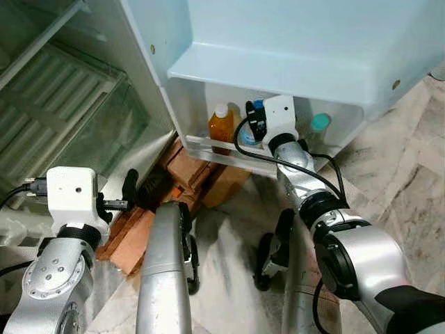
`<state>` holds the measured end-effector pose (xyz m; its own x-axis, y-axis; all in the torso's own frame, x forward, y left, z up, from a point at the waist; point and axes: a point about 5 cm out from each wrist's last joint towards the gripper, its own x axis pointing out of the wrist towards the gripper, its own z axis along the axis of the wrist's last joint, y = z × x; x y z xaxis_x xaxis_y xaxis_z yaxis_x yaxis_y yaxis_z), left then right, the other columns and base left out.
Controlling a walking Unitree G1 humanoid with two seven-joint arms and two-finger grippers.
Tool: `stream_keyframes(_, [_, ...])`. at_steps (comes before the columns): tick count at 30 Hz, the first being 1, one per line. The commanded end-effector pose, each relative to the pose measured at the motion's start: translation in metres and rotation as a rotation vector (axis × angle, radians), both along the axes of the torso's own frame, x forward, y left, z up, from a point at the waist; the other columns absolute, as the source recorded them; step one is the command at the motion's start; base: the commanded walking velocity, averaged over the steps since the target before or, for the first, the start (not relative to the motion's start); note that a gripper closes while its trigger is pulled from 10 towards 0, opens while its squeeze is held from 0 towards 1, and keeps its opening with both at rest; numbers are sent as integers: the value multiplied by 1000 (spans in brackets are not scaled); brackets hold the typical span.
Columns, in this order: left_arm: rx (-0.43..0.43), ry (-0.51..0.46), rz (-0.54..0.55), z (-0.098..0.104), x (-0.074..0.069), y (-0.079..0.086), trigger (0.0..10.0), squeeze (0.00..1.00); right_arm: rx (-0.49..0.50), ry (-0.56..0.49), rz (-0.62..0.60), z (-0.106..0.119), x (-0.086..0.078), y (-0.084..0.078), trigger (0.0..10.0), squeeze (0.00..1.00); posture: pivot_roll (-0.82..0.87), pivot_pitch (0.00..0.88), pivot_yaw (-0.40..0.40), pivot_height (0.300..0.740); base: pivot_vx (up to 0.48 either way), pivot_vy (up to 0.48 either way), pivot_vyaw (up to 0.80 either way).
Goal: Restocking fridge
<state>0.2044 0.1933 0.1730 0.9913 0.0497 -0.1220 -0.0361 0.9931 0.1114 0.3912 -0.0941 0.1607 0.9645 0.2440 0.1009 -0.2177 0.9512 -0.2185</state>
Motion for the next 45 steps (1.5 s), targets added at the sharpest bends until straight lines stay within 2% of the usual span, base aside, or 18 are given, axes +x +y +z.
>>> stream_keyframes(1, [17, 27, 13, -7, 0, 4, 10000, 0, 29, -35, 59, 14, 2, 8, 10000, 1000, 378, 300, 35, 546, 0, 0, 0])
stream_keyframes(2, [15, 29, 13, -10, 4, 3, 10000, 0, 21, -30, 116, 13, 0, 10, 10000, 1000, 356, 279, 28, 546, 0, 0, 0])
stream_keyframes(4, [16, 32, 11, -12, 7, 2, 10000, 0, 17, -21, 151, 12, -2, 11, 10000, 1000, 341, 263, 22, 546, 0, 0, 0])
stream_keyframes(6, [10, 40, 5, -17, 11, -1, 10000, 0, 22, 0, 190, 6, -7, 8, 10000, 1000, 318, 238, 11, 546, 0, 0, 0])
stream_keyframes(9, [-2, 28, -6, -21, 14, -4, 10000, 0, 25, -33, 224, 2, -21, -1, 10000, 1000, 284, 205, 4, 546, 0, 0, 0])
stream_keyframes(11, [-10, 26, -3, -24, 18, -5, 10000, 0, 33, -83, 234, 3, -29, -7, 10000, 1000, 264, 183, -1, 546, 0, 0, 0])
stream_keyframes(16, [-35, 4, 8, -30, 29, -9, 10000, 0, 70, -112, 197, -4, -47, -21, 10000, 1000, 216, 119, -22, 546, 0, 0, 0])
stream_keyframes(17, [-37, 0, 7, -31, 32, -10, 10000, 0, 88, -112, 179, -6, -52, -24, 10000, 537, 210, 111, -24, 546, 0, 0, 0])
stream_keyframes(18, [-38, 0, 6, -33, 34, -11, 10000, 0, 103, -108, 166, -8, -53, -26, 10000, 537, 201, 95, -28, 546, 0, 0, 0])
stream_keyframes(19, [-43, -6, 7, -33, 35, -12, 10000, 0, 110, -115, 141, -10, -61, -28, 10000, 0, 197, 87, -29, 546, 0, 0, 0])
stream_keyframes(24, [-55, -18, 16, -42, 39, -17, 10000, 0, 129, -74, -3, -26, -93, -42, 10000, 0, 161, 18, -30, 546, 0, 0, 0])
stream_keyframes(27, [-61, -22, 18, -45, 41, -17, 10000, 0, 162, -67, -9, -28, -100, -45, 10000, 0, 151, 4, -26, 546, 0, 0, 0])
stream_keyframes(28, [-63, -27, 12, -48, 44, -19, 10000, 0, 169, -57, -40, -33, -105, -50, 10000, 0, 134, 0, -22, 555, 0, 0, 0])
stream_keyframes(36, [-62, -61, -7, -53, 56, -21, 10000, 0, 178, -31, -82, -31, -96, -55, 10000, 0, 126, 0, -24, 607, 0, 0, 0])
stream_keyframes(45, [-42, -88, 1, -53, 59, -15, 10000, 0, 179, -26, -79, -30, -94, -52, 10000, 0, 137, 0, -30, 660, 0, 0, 0])
